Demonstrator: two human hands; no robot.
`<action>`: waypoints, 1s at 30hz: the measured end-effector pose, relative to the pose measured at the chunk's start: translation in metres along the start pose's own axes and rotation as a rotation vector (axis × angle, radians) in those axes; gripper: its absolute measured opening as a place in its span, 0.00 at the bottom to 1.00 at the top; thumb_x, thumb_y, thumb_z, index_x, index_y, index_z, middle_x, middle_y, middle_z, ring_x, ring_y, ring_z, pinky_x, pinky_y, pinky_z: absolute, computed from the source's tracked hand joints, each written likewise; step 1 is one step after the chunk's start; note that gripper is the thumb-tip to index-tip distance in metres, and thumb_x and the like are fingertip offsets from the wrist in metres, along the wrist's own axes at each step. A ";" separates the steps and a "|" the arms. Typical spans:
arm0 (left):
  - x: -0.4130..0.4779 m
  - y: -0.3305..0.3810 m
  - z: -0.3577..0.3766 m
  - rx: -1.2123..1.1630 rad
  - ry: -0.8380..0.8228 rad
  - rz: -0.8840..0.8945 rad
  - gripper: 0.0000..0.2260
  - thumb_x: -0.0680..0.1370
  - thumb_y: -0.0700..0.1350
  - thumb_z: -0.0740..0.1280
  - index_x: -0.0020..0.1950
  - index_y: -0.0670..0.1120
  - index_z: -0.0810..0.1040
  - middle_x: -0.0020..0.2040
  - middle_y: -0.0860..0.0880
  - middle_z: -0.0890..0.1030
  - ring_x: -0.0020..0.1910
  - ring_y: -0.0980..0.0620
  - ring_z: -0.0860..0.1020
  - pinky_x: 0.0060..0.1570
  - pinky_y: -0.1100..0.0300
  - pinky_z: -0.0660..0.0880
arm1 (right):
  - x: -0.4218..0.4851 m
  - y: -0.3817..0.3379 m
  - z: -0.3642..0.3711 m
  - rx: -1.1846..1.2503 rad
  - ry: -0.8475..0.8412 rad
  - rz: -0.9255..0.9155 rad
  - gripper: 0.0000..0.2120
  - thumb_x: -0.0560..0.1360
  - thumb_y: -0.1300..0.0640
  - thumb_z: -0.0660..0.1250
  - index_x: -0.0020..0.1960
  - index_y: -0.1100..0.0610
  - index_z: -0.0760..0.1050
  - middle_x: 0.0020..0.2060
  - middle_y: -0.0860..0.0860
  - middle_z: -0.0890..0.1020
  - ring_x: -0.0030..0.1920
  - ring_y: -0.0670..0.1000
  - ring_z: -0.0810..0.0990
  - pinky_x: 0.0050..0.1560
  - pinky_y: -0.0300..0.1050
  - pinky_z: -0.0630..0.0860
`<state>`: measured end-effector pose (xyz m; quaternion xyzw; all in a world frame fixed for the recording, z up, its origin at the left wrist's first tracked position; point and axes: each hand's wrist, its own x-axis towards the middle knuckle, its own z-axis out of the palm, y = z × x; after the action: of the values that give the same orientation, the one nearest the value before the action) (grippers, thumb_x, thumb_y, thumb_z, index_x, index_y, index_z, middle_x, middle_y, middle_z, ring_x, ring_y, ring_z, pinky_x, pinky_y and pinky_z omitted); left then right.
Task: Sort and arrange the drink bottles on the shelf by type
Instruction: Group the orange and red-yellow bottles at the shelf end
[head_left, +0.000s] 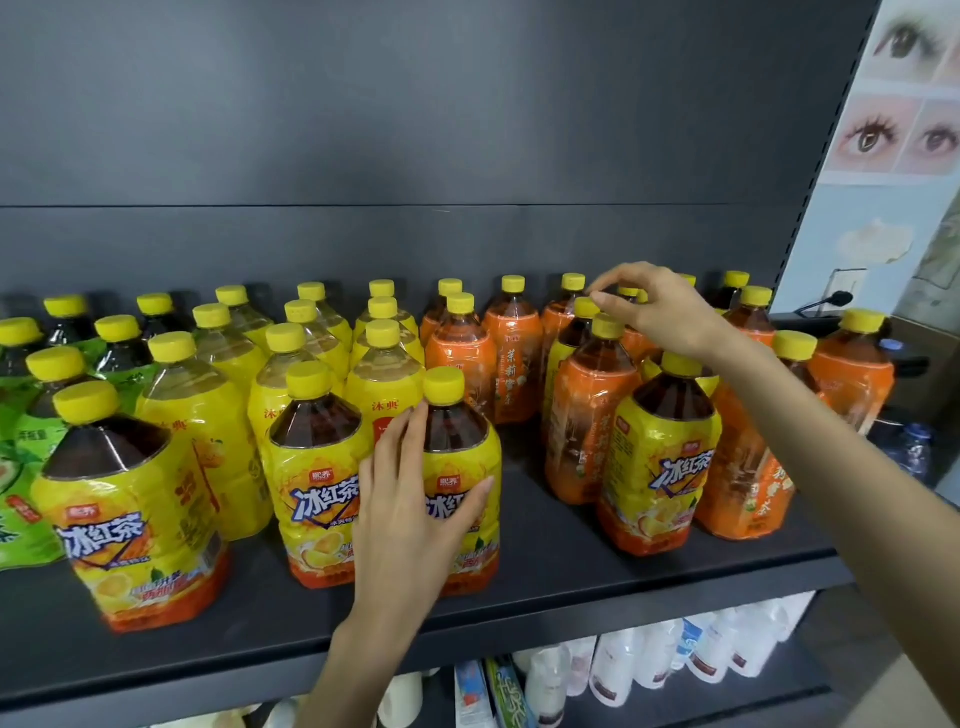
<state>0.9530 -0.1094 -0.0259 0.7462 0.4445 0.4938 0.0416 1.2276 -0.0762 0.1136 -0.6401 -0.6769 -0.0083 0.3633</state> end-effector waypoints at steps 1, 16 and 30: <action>0.000 -0.001 -0.001 0.004 0.001 -0.007 0.37 0.71 0.65 0.66 0.75 0.54 0.56 0.71 0.49 0.67 0.66 0.49 0.65 0.53 0.58 0.68 | 0.001 0.001 -0.004 -0.024 -0.071 0.008 0.13 0.77 0.50 0.65 0.60 0.54 0.76 0.59 0.51 0.77 0.60 0.49 0.73 0.59 0.43 0.68; 0.001 -0.006 0.002 0.028 -0.001 -0.035 0.36 0.71 0.68 0.59 0.75 0.54 0.56 0.70 0.49 0.67 0.64 0.47 0.68 0.47 0.59 0.70 | 0.017 -0.013 0.021 -0.213 -0.363 -0.065 0.19 0.74 0.55 0.71 0.62 0.55 0.70 0.55 0.53 0.76 0.53 0.53 0.75 0.50 0.46 0.72; 0.001 -0.005 -0.001 0.023 -0.017 -0.037 0.36 0.71 0.68 0.59 0.75 0.54 0.56 0.70 0.50 0.67 0.65 0.49 0.67 0.48 0.60 0.68 | 0.056 -0.014 0.058 -0.248 -0.349 -0.018 0.19 0.74 0.56 0.70 0.62 0.55 0.69 0.61 0.55 0.74 0.61 0.57 0.73 0.58 0.53 0.73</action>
<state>0.9492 -0.1056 -0.0270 0.7425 0.4634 0.4815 0.0460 1.1927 -0.0029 0.1055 -0.6655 -0.7291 0.0160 0.1588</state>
